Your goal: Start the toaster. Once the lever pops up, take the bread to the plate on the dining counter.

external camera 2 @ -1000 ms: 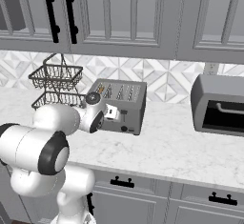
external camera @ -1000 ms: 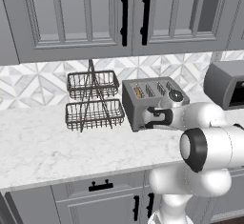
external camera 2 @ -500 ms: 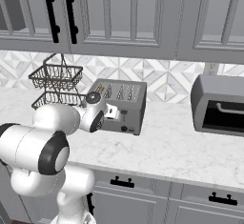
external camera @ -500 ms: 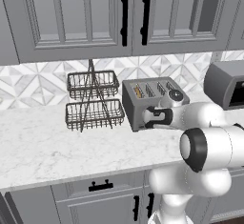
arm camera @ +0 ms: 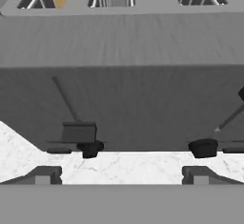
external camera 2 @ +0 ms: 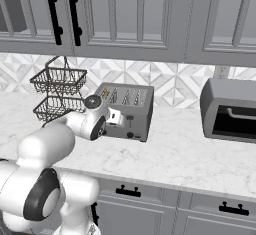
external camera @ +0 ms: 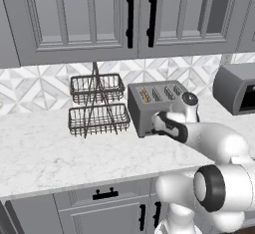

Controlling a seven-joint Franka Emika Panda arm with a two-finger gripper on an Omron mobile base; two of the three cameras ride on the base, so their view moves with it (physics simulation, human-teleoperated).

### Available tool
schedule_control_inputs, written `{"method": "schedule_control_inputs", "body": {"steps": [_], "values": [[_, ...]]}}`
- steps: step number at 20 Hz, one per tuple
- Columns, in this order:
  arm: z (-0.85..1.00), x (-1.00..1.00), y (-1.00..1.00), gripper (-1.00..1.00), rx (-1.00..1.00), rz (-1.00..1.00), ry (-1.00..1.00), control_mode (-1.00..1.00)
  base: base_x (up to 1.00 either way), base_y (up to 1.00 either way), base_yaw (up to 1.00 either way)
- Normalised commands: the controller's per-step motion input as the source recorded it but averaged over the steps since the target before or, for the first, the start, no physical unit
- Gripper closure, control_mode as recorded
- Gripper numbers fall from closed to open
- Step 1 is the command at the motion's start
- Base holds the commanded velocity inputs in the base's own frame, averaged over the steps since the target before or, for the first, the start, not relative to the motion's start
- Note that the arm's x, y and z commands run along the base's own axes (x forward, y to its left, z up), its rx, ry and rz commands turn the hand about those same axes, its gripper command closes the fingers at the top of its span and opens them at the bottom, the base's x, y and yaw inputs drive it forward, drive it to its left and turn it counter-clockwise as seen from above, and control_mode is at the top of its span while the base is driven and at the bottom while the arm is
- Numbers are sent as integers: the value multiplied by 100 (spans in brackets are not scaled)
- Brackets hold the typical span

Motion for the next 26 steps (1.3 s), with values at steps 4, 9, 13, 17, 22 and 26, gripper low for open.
{"method": "schedule_control_inputs", "body": {"steps": [4,9,13,17,22,26], "values": [[53,-28,1,-100,0,0,0,-100,0,0,0],[63,-18,12,-100,0,0,-5,-100,0,0,0],[64,-25,50,-100,0,0,-13,-100,0,0,0],[71,-9,56,-100,0,0,-13,-100,0,0,0],[51,0,18,-100,0,0,-3,-100,0,0,0],[18,9,0,-100,0,0,-7,-100,0,0,0]]}}
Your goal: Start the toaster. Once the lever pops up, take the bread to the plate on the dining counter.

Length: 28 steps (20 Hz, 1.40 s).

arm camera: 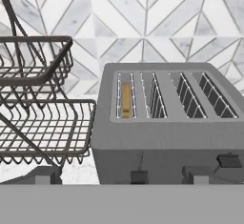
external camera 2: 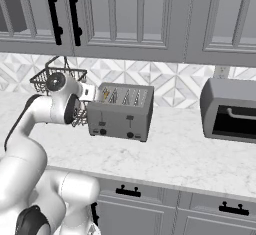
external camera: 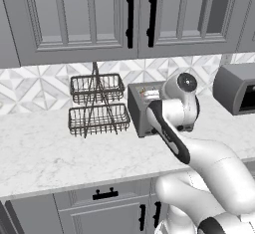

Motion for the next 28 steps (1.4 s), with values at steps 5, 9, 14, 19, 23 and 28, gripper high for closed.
{"method": "schedule_control_inputs", "body": {"steps": [5,9,14,19,23,28], "values": [[0,14,0,-100,0,0,-9,-100,0,0,0],[-26,9,0,-100,0,0,-9,-100,0,0,0],[-30,0,0,-100,0,0,-8,-100,0,0,0],[0,22,0,-100,0,-1,-1,-100,0,0,0],[0,32,0,-100,0,0,0,-100,0,0,0],[0,37,0,-100,0,0,4,-100,0,0,0]]}}
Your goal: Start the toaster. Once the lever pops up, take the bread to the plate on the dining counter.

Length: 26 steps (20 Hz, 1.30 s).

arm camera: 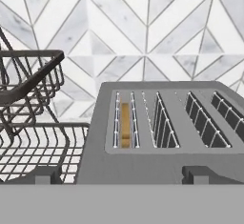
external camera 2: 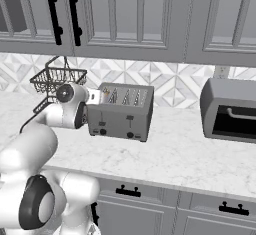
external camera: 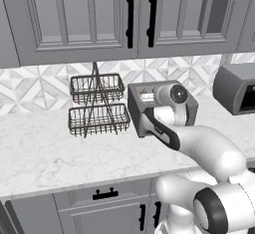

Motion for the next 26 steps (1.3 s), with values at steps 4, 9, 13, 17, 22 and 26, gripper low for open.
{"method": "schedule_control_inputs", "body": {"steps": [4,9,13,17,22,26], "values": [[0,28,-7,-100,0,0,5,-100,0,0,0],[0,26,-1,-100,0,0,7,-100,0,0,0],[0,23,0,-100,0,0,7,-100,0,0,0],[-7,26,0,-100,0,0,5,-100,0,0,0],[-14,20,0,-100,0,0,2,-100,0,0,0],[-21,11,0,-100,0,0,0,-100,0,0,0]]}}
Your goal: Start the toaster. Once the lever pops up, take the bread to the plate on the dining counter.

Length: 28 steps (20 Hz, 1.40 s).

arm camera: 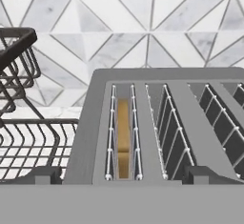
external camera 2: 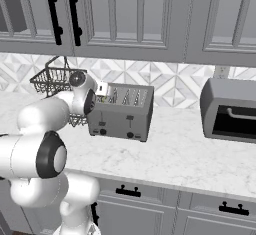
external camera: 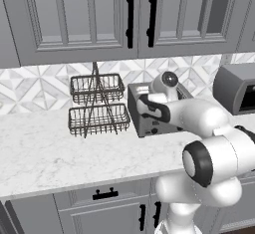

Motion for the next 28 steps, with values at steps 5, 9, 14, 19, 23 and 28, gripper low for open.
{"method": "schedule_control_inputs", "body": {"steps": [5,9,14,19,23,28], "values": [[-13,5,0,-100,0,0,0,-100,0,0,0],[-7,5,0,-100,0,0,1,-100,0,0,0],[-1,7,0,-100,0,0,2,-100,0,0,0],[-4,11,-1,-100,0,0,4,-100,0,0,0],[-11,5,-1,-100,0,0,6,-100,0,0,0],[-2,6,-1,-100,0,0,1,-100,0,0,0]]}}
